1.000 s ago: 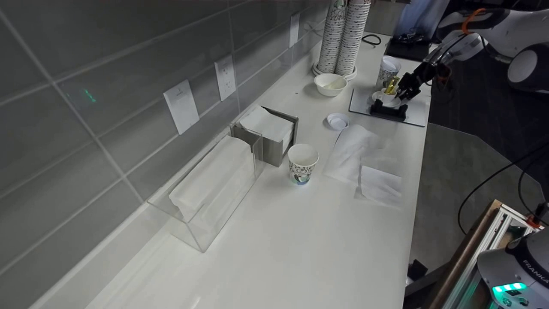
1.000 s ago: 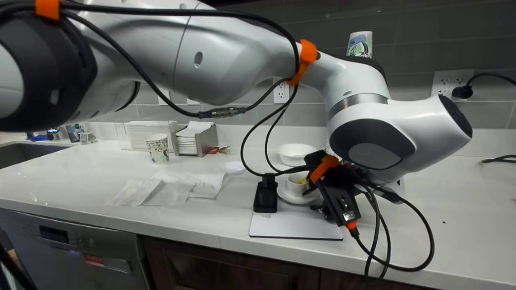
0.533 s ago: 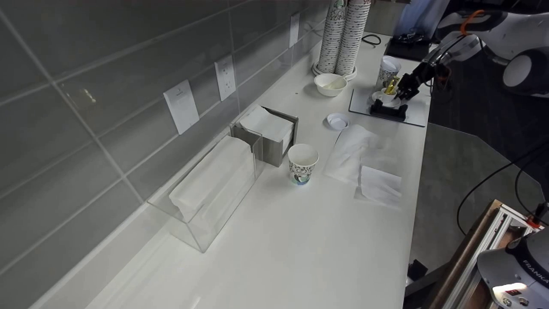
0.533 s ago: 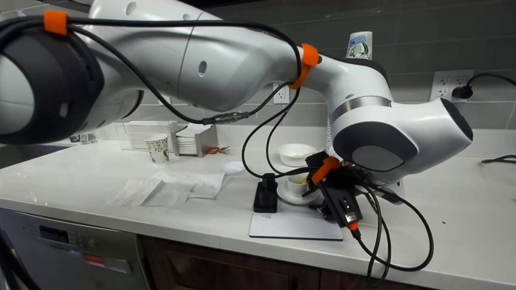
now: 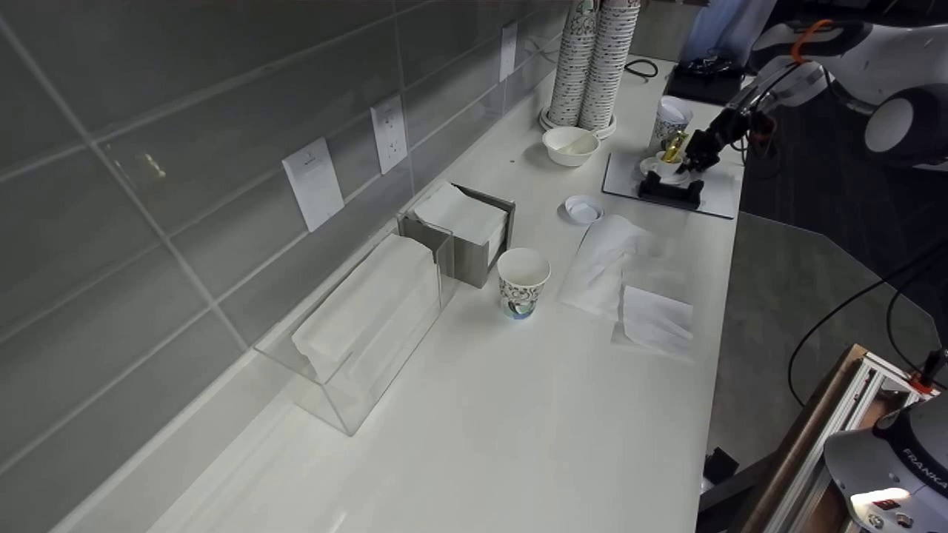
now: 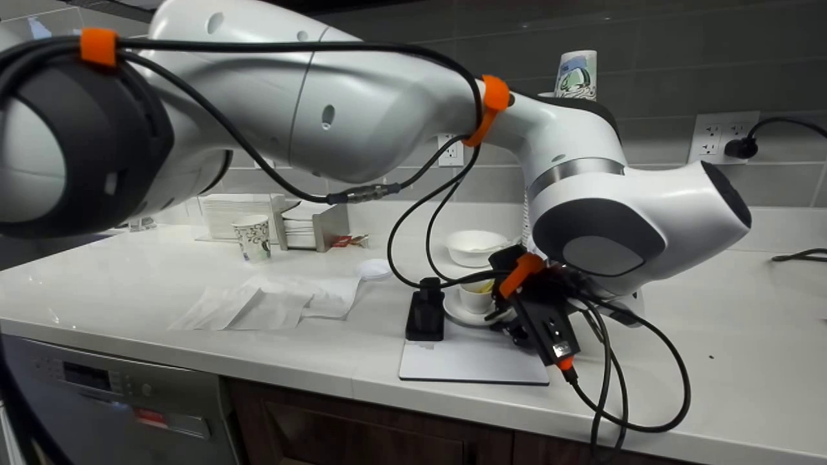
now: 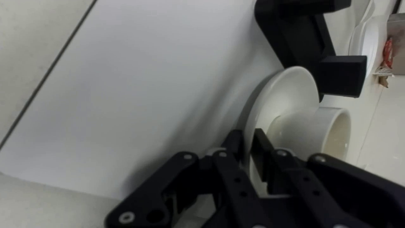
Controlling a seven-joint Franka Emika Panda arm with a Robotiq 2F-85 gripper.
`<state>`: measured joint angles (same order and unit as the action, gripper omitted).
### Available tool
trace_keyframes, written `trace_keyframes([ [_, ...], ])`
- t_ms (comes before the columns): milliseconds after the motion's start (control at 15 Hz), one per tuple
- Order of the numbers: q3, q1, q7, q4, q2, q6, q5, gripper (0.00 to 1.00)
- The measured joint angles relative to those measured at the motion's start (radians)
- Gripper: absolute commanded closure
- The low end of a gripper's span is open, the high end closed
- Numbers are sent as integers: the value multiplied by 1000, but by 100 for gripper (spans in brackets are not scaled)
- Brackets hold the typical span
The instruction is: Put the plate with the mug on it onto the paper towel
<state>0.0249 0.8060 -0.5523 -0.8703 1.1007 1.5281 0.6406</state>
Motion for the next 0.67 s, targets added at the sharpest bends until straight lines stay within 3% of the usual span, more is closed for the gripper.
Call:
trace_keyframes([
  [667,-4,-3,-5,16,0,-12,1,98],
])
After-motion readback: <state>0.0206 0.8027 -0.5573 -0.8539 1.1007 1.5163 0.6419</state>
